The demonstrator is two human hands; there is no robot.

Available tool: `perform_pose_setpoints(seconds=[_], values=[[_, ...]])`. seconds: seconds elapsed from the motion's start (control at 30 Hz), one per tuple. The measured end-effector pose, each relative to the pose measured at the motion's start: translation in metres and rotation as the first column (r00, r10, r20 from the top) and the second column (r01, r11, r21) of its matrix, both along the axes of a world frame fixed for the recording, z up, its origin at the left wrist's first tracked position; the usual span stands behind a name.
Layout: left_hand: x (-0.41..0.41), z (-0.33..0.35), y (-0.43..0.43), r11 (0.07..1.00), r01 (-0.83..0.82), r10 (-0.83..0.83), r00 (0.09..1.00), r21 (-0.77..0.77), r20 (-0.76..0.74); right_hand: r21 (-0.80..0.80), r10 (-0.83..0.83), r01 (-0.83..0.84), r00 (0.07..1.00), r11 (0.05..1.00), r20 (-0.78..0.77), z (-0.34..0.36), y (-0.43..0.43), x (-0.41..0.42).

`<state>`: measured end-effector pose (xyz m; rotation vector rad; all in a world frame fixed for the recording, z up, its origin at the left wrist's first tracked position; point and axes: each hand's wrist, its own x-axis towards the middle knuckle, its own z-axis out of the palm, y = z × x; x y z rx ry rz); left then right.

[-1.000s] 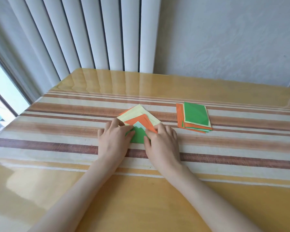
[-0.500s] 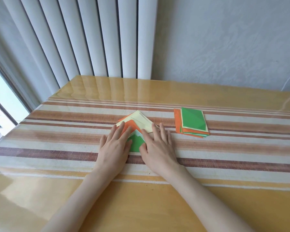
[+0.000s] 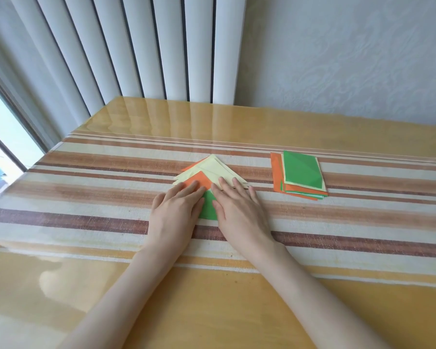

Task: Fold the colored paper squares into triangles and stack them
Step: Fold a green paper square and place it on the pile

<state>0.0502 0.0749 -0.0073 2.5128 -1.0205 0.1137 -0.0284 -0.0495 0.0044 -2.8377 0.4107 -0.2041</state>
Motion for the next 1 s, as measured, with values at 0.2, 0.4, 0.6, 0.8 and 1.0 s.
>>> perform_pose_setpoints(seconds=[0.2,0.4,0.6,0.8,1.0], values=[[-0.001,0.000,0.000,0.998,-0.060,0.061,0.981,-0.014,0.185,-0.045,0.014,-0.012,0.999,0.999,0.044,-0.002,0.006,0.002],[-0.012,0.001,0.032,0.987,0.151,-0.159,0.939,0.052,0.304,-0.176,0.230,-0.211,0.968,0.962,0.097,0.005,0.007,-0.013],[-0.026,0.003,0.044,0.977,0.178,-0.175,0.984,0.121,-0.033,-0.014,0.326,-0.326,0.945,0.945,-0.017,0.005,0.004,-0.040],[-0.021,0.007,0.048,0.966,0.178,-0.162,0.982,0.187,-0.099,-0.015,0.269,-0.270,0.963,0.963,-0.028,0.013,0.003,-0.051],[-0.031,0.009,0.041,0.988,0.085,-0.082,0.996,0.130,-0.033,-0.037,0.183,-0.185,0.982,0.982,-0.036,0.011,-0.012,-0.079]])
